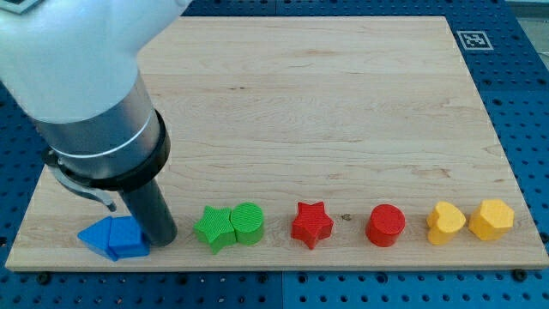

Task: Separate blue cube and the blue triangle

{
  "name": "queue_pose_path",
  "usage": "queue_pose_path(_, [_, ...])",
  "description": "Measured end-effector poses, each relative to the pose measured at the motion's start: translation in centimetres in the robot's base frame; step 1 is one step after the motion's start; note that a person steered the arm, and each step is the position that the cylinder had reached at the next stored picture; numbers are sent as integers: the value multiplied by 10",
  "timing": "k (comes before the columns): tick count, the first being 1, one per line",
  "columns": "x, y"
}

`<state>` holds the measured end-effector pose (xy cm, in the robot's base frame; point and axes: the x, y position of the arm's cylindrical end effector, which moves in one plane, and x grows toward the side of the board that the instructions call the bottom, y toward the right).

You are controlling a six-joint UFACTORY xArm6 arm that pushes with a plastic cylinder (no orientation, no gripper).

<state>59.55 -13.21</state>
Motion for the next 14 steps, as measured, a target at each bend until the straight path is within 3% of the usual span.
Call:
queue_pose_path(1, [-3, 0])
queue_pose_path(3, [-66, -6])
queue_pose_path(5, [-70, -20])
queue_pose_path(6, [-70, -57])
queue_pose_path(8, [-52, -151])
queue_pose_path(9, [-8, -172])
queue_pose_path(10, [22, -165])
queue_pose_path(14, [23, -120])
